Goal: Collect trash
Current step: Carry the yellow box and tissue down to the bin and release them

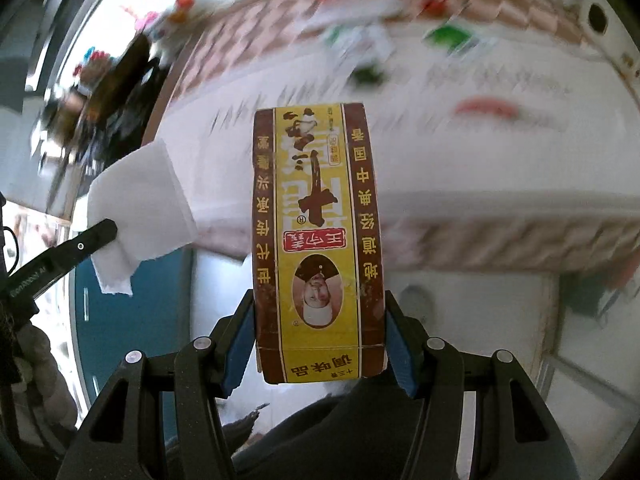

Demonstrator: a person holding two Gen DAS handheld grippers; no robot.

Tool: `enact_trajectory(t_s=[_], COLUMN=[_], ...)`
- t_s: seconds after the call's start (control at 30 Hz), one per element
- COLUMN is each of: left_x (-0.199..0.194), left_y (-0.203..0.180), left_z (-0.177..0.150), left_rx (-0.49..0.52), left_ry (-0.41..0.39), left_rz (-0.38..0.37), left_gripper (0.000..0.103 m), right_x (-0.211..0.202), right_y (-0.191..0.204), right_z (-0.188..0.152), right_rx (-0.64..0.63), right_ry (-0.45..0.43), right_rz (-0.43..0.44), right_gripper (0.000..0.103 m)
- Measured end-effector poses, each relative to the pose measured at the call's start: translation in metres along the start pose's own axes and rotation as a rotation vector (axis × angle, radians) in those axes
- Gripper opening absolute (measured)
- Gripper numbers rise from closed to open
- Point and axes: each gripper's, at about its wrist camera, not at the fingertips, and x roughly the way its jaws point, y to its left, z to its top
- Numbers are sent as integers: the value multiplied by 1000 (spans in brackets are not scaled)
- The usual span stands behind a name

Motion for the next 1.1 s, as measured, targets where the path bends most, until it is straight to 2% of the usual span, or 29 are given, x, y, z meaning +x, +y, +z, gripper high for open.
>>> enact_trajectory(t_s=[0.1, 0.17, 0.2, 0.27, 0.33, 0.4, 0.57, 0.67, 0.73, 0.83, 0.87, 0.9, 0.93, 0.97, 1.03, 1.1], left_x=[40, 77, 107, 145, 201, 249, 366, 412, 435, 452, 455, 455, 453, 450, 440, 429], left_y=[44, 69, 85, 106, 129, 149, 191, 198, 204, 211, 217, 222, 226, 227, 230, 230], left_z=[-34, -55, -68, -83, -99, -109, -132, -140, -149, -158, -161, -162, -163, -164, -163, -164], left_rx=[-27, -43, -53, -74, -89, -117, -176, -161, -149, -152, -156, -163, -168, -172, -180, -176], left_ry=[97, 165, 212, 254, 299, 339, 416, 440, 471, 475, 468, 454, 437, 414, 376, 354], left_rz=[14, 28, 28, 34, 53, 49, 51, 49, 78, 117, 126, 126, 125, 127, 139, 161], left_gripper=[2, 2, 2, 2, 2, 2, 2, 4, 6, 11, 24, 50, 65, 86, 89, 100], right_x=[46, 92, 108, 161, 201, 258, 377, 446, 476, 523, 535, 543, 548, 553, 552, 550], right_y=[28, 42, 44, 47, 46, 42, 24, 12, 6, -4, -5, -7, -6, -6, -9, -5], right_z=[-49, -83, -93, -120, -136, -150, -163, -165, -168, -168, -165, -165, -164, -163, -164, -164], right_rx=[14, 27, 33, 58, 73, 83, 92, 58, 45, 19, 21, 21, 19, 8, -4, -16], right_ry=[64, 118, 137, 194, 227, 256, 304, 322, 335, 365, 374, 378, 378, 377, 379, 366], right_rz=[6, -9, -11, -25, -33, -47, -59, -77, -85, -97, -91, -87, -88, -89, -89, -100], right_gripper=[60, 60, 60, 60, 60, 60, 60, 60, 60, 61, 61, 61, 62, 65, 78, 92])
